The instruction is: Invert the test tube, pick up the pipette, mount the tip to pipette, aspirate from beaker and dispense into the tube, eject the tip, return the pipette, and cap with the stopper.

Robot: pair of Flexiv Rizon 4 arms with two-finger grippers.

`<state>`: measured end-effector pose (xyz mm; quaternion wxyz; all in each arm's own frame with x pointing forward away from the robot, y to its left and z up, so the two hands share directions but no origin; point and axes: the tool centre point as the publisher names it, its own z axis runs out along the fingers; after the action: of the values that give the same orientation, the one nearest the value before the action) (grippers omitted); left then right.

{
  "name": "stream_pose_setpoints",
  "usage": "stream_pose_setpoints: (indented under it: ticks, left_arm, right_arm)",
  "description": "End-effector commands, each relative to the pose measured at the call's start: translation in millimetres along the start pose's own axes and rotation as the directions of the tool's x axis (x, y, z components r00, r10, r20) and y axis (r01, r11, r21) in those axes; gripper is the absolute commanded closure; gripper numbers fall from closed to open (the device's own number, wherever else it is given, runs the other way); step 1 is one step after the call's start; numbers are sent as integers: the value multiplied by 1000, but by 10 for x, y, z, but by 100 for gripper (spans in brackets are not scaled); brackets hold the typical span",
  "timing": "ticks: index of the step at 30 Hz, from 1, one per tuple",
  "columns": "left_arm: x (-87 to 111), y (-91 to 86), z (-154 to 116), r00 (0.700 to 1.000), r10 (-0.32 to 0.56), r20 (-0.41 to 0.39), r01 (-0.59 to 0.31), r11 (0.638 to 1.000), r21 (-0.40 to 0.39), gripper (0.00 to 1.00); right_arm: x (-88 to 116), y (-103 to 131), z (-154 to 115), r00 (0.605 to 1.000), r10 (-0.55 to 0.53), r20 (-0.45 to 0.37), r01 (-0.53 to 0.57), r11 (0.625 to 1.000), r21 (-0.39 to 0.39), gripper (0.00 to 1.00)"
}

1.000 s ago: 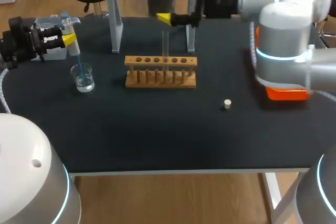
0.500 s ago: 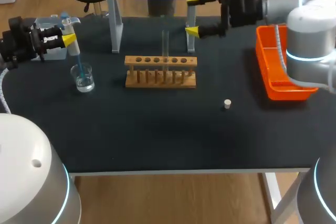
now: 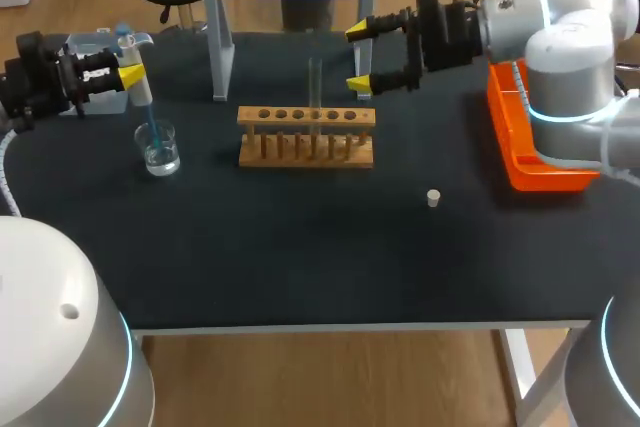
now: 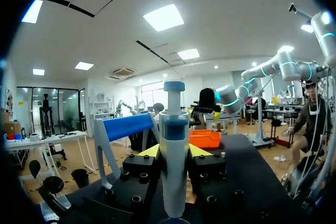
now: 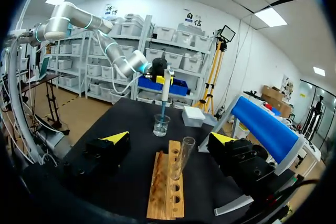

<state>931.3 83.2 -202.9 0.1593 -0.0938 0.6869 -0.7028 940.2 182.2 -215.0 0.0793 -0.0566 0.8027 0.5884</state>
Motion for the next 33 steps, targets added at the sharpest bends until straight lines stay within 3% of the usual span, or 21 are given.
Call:
stream_pose_setpoints:
  ticks: [1,33]
  left_arm:
    - [8,-7,-2,1000,1,2,-1,1000,-1,100]
    - [8,-7,-2,1000,1,2,-1,1000,-1,100]
  right_arm:
    - [-77,-115,125,1000,4,-24,-4,1000,11,0]
    - [-217,-679,705,998,59,-36,-51,981,185,0]
